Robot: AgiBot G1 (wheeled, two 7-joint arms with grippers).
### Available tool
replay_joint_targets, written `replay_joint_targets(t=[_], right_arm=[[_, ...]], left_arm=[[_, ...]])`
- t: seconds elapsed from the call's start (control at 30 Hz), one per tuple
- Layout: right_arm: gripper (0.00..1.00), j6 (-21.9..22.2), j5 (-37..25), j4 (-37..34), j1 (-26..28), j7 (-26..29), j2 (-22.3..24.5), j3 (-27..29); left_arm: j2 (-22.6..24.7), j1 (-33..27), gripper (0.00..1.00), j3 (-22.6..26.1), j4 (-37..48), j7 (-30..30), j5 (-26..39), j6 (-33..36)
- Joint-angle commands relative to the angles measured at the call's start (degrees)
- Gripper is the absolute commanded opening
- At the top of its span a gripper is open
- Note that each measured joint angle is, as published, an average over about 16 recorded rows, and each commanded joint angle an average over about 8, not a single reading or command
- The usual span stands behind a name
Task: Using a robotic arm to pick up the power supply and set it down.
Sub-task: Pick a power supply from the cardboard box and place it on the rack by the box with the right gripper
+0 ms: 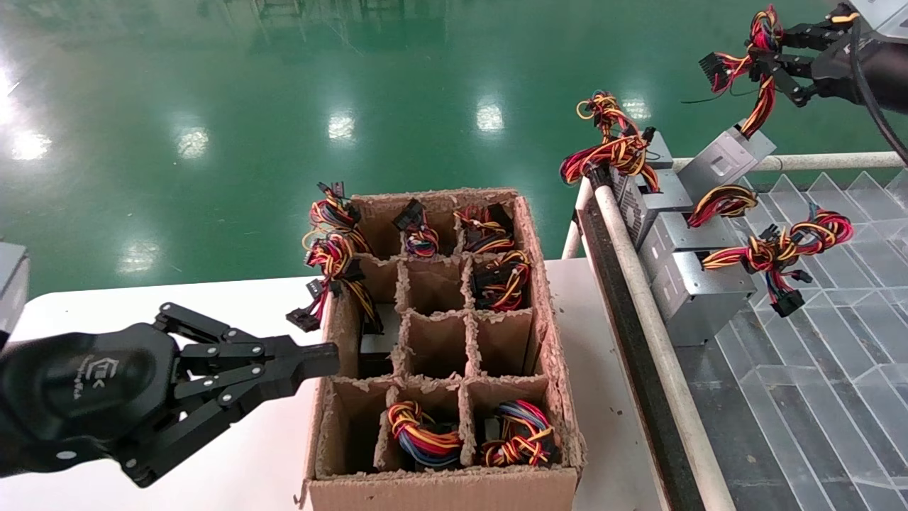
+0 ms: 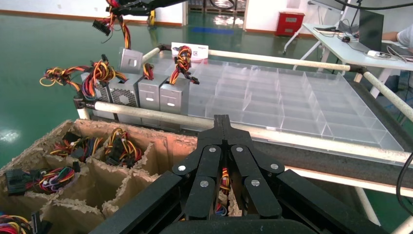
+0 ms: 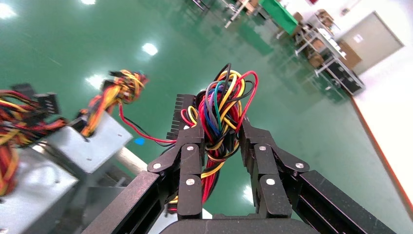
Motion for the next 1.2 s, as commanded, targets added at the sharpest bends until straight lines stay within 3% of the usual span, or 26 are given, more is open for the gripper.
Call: replay_joint_targets(t=[0.03,0.6,1.2], right_arm=[[0.00,0.88,0.06,-1.53,0.31,-1.27,-0.33,0.11],[0.00,7.93,-1.96,-4.68,2.38,-16.12,-1.67,-0.83],[0.00,1.27,1.55,-7.77,2.59,-25.43,-3.65,1.29]], left_arm=[[0.00,0.00,0.00,0.00,0.00,0.00,0.00,0.00],[0.00,0.00,0.00,0.00,0.00,0.00,0.00,0.00],[0.00,0.00,0.00,0.00,0.00,0.00,0.00,0.00]])
